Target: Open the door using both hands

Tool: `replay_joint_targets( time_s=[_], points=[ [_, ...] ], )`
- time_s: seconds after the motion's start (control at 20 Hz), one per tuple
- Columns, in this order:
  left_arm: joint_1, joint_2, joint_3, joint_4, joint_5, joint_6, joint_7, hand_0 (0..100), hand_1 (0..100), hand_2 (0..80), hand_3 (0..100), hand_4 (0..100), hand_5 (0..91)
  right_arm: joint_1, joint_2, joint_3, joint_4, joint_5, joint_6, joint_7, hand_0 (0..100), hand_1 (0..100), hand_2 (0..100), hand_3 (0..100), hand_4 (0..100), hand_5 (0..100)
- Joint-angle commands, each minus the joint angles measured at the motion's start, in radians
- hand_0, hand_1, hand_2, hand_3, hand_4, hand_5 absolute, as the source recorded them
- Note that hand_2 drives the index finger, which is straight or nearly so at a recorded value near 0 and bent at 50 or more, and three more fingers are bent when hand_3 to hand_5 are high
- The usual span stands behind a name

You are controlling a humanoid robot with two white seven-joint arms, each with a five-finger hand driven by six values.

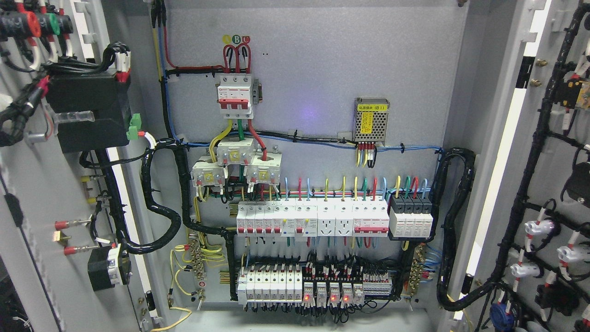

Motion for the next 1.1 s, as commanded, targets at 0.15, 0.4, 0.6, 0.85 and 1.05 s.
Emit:
replay_joint_targets(
  time_s=[0.15,0.4,0.6,0.85,1.05],
  points=[
    [-0.009,-0.118,0.099,-0.391,0.001,-0.621,0.005,0,0,0.0,0,0,0.0,-0.013,-0.104,-0.031,0.037,-0.060,0.001,0.003,0,0,0,0,0,0],
    [-0.004,-0.126,0.209,-0.402,0.004,-0.841,0.007,0,0,0.0,0,0,0.0,-0.039,-0.107,-0.030,0.084,-0.062,0.001,0.004,0,0,0,0,0,0],
    [0.005,-0.128,0.307,-0.420,0.007,-0.877,0.007,0,0,0.0,0,0,0.0,-0.043,-0.107,-0.031,0.106,-0.064,0.001,0.004,0,0,0,0,0,0],
    [0.066,-0.122,0.416,-0.451,0.009,-0.953,0.007,0,0,0.0,0,0,0.0,-0.043,-0.112,-0.031,0.118,-0.168,0.003,0.004,0,0,0,0,0,0],
    [0.107,-0.109,0.525,-0.472,0.018,-0.973,0.008,0,0,0.0,0,0,0.0,-0.043,-0.127,-0.036,0.120,-0.168,0.001,0.007,0,0,0,0,0,0]
  ],
)
